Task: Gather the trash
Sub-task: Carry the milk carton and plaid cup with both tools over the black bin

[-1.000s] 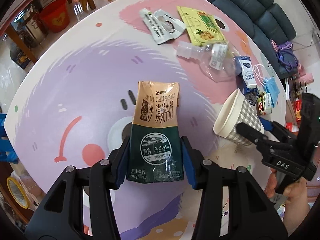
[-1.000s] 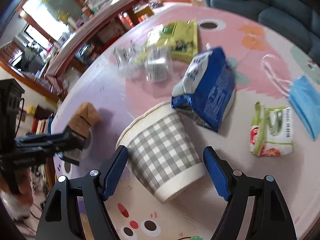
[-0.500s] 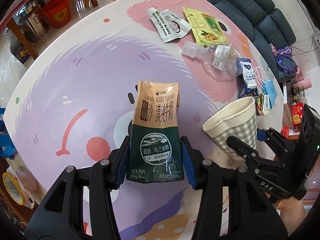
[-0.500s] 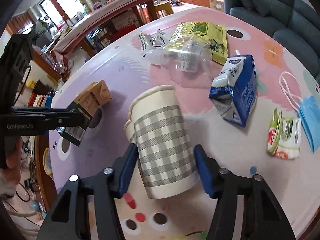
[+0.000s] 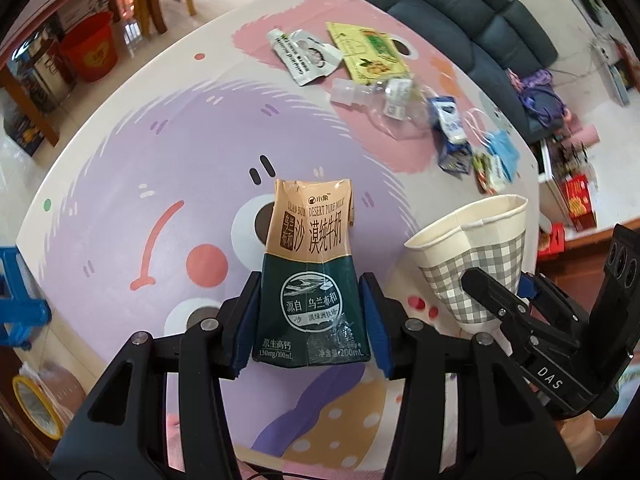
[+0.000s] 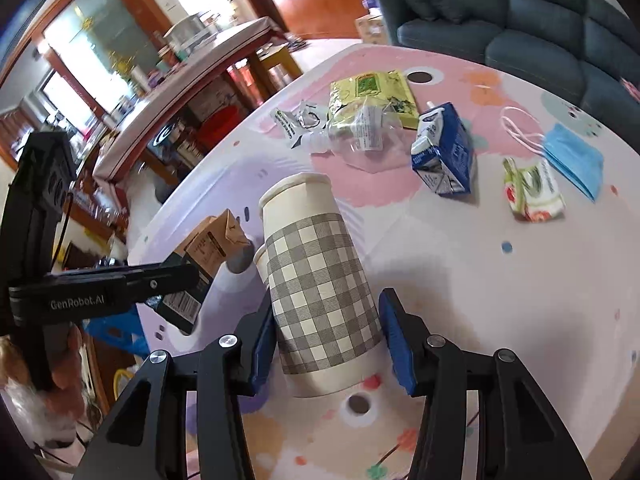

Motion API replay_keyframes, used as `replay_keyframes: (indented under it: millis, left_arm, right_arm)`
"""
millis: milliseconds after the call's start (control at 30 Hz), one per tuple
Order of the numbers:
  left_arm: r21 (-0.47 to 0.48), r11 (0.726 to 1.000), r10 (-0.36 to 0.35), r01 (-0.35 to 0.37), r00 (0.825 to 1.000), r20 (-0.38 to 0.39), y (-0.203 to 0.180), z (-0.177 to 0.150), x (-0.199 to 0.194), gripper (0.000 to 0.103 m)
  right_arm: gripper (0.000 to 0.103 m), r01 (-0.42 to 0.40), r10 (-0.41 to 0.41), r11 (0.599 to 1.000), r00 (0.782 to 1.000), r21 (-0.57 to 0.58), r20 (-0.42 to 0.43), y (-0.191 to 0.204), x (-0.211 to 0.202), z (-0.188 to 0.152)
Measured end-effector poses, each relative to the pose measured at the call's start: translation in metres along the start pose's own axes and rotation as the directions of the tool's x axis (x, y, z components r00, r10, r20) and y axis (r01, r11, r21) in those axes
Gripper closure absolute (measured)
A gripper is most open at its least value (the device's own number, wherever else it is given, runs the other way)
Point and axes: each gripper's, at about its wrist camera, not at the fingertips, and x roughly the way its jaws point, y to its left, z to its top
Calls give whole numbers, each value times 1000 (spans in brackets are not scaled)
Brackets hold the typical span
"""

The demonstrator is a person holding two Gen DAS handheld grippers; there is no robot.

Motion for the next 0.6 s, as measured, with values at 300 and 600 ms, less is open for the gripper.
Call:
replay_keyframes:
  millis: [300,600]
  left_arm:
    - [224,971,-95,86,995,31,11,-36,-59,59]
    - [437,879,-208,189,978,-4,64,-85,-126,59]
  right_arm:
    - [54,95,-105,989,991,111,87,67,-58,-61]
    - [54,186,-262,924,945,335,196,170,-103,-152]
